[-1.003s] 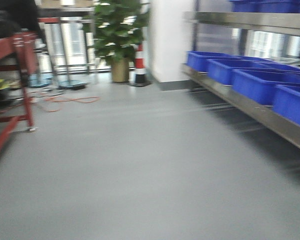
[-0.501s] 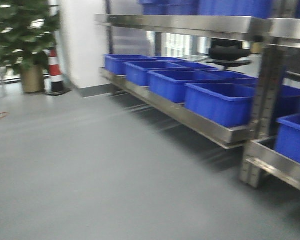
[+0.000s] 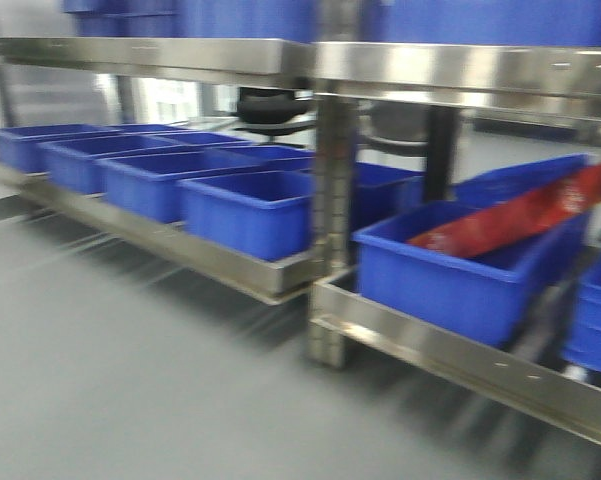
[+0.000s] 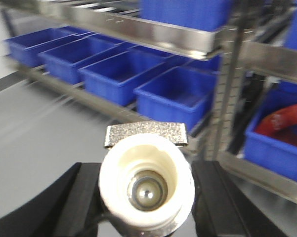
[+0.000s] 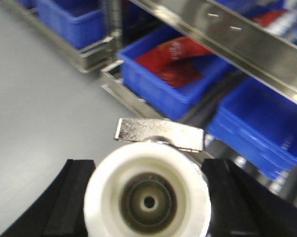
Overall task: Place valve from conveyor to right shelf box
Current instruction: 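Turn and drive up to the steel shelf with blue bins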
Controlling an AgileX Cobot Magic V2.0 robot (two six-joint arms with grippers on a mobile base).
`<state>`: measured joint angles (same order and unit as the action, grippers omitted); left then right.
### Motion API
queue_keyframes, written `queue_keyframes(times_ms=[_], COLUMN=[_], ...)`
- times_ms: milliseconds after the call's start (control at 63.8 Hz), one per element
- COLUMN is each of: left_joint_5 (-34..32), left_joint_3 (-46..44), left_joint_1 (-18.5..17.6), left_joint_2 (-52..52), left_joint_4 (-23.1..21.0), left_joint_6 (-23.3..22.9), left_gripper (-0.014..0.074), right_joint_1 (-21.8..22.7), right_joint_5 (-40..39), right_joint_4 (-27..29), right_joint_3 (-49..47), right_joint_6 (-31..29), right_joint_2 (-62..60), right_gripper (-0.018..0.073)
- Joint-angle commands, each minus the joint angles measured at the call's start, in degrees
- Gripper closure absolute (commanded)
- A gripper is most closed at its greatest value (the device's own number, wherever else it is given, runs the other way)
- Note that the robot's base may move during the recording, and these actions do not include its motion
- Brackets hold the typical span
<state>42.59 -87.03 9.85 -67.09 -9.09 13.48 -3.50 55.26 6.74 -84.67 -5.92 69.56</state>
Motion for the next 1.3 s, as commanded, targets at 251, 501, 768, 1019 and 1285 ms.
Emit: queue_keyframes(times_ms=[251, 501, 768, 1019, 1285], left_joint_5=[-3.4, -3.4, -3.4, -3.4, -3.5], left_joint_3=[-0.6, -0.6, -0.6, -0.6, -0.6], left_joint_1=[-0.3, -0.3, -0.3, -0.3, -0.3], left_joint_2=[0.5, 0.5, 0.5, 0.5, 0.5], left_joint_4=[-0.9, -0.9, -0.9, -0.9, -0.9], left_joint_6=[-0.2, -0.2, -0.2, -0.2, -0.2], left_gripper=[0.0708, 0.0708, 0.0708, 0.0708, 0.0708], right_joint_1=[0.4, 0.4, 0.4, 0.4, 0.4], right_joint_5=[-3.4, -3.4, -3.4, -3.4, -3.4], right_joint_4=[-0.4, -0.4, -0.4, -0.4, -0.4], right_joint_3=[-1.0, -1.0, -1.0, -1.0, -1.0], right_joint_6=[0.0, 0.0, 0.0, 0.0, 0.0], right_joint_2=[-0.9, -0.9, -0.9, -0.9, -0.9], right_gripper=[0.0713, 0.0713, 0.0713, 0.0713, 0.0713])
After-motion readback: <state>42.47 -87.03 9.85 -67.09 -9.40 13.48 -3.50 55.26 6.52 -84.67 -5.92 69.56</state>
